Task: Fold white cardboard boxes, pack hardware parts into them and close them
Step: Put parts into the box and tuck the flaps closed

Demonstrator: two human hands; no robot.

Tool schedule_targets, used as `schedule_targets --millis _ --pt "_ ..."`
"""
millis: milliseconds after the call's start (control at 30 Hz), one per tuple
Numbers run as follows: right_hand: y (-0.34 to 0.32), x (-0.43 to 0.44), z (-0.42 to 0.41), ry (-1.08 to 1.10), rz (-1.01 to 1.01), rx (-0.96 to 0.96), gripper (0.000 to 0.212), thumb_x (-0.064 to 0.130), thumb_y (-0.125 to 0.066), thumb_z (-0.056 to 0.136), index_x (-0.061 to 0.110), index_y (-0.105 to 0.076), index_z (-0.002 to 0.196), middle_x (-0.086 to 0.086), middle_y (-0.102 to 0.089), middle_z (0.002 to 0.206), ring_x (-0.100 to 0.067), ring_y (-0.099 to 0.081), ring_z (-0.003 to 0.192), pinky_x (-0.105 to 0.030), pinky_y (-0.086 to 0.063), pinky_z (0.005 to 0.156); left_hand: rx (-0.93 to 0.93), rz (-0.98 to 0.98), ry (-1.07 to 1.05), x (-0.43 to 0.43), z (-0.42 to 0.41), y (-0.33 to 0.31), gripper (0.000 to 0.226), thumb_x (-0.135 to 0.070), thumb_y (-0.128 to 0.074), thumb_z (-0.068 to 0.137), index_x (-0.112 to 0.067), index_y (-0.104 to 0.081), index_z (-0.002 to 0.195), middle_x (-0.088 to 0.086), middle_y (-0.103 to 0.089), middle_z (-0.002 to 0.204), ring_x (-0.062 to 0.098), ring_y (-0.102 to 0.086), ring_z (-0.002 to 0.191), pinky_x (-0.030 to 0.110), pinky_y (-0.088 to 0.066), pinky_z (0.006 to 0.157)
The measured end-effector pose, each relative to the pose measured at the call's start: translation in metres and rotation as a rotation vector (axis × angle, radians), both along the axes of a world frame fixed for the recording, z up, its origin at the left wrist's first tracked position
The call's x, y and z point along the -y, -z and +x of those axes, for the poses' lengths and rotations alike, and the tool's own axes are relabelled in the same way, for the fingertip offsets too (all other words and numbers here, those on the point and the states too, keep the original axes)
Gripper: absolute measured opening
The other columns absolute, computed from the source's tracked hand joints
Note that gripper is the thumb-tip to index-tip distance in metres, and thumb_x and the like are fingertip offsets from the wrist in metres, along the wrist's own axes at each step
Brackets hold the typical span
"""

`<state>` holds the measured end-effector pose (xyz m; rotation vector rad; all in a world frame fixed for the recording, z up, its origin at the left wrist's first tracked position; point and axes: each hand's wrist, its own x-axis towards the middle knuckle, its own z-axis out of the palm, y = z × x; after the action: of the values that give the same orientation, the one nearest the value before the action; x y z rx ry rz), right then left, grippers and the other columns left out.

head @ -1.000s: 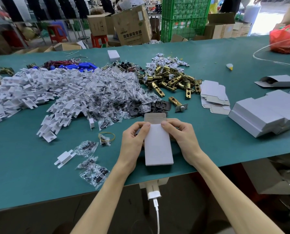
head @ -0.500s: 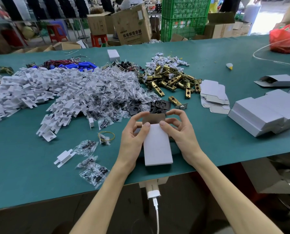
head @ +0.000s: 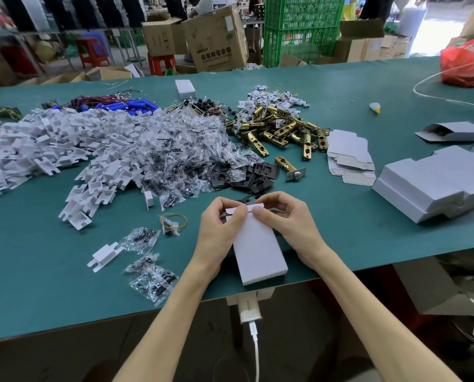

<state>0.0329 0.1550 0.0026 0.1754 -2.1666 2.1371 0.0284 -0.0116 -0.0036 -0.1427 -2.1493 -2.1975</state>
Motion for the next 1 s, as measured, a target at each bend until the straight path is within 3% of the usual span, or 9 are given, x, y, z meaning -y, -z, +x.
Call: schedule_targets --millis 233,367,467,800,1000 --pt "-0.0014 0.0 0.0017 -0.024 0.014 0.011 0.015 0.019 -0.076 0.092 0.012 -0.072 0.104 -0.006 -0.074 0.105 -0.014 -0.068 0.09 -0.037 -0.056 0.072 0.031 -0.011 -0.011 0.0002 -0.0018 0.0024 0.012 -0.014 -0.068 0.1 -0.009 -0.06 0.092 0.011 -0.064 0.088 0.017 -0.059 0.071 0.029 -0.049 0.059" --pt "-0.0037 -0.0012 0.0027 -0.121 -0.043 0.049 0.037 0.022 -0.077 0.083 0.011 -0.068 0.117 -0.012 -0.072 0.11 -0.019 -0.069 0.091 -0.033 -0.057 0.077 0.082 0.034 0.011 0.002 -0.0022 -0.0023 0.022 -0.025 -0.073 0.089 -0.009 -0.058 0.085 0.007 -0.063 0.079 0.019 -0.057 0.067 0.029 -0.046 0.056" --pt "-0.0039 -0.0023 0.0022 -0.154 -0.072 0.053 0.044 0.018 -0.075 0.08 0.011 -0.065 0.123 -0.005 -0.071 0.112 -0.015 -0.069 0.095 -0.027 -0.056 0.079 0.071 0.051 0.014 0.003 -0.0014 -0.0043 0.026 -0.031 -0.069 0.082 -0.008 -0.056 0.084 0.007 -0.06 0.076 0.019 -0.053 0.066 0.031 -0.043 0.056" --pt "-0.0035 -0.0041 0.0025 -0.125 -0.098 0.059 0.033 0.019 -0.074 0.081 0.012 -0.07 0.113 -0.001 -0.074 0.106 -0.015 -0.068 0.09 -0.025 -0.055 0.074 0.019 0.119 0.056 0.0054 -0.0013 -0.0017 0.024 -0.025 -0.07 0.084 -0.011 -0.052 0.077 0.01 -0.055 0.074 0.019 -0.049 0.069 0.031 -0.039 0.057" --pt "-0.0047 -0.0039 0.003 -0.124 -0.097 0.046 0.036 0.018 -0.074 0.08 0.011 -0.07 0.115 -0.001 -0.074 0.108 -0.012 -0.068 0.092 -0.023 -0.055 0.076 0.038 0.067 0.027 0.0028 -0.0022 -0.0007 0.022 -0.028 -0.068 0.082 -0.011 -0.054 0.079 0.001 -0.058 0.069 0.013 -0.05 0.06 0.023 -0.041 0.053"
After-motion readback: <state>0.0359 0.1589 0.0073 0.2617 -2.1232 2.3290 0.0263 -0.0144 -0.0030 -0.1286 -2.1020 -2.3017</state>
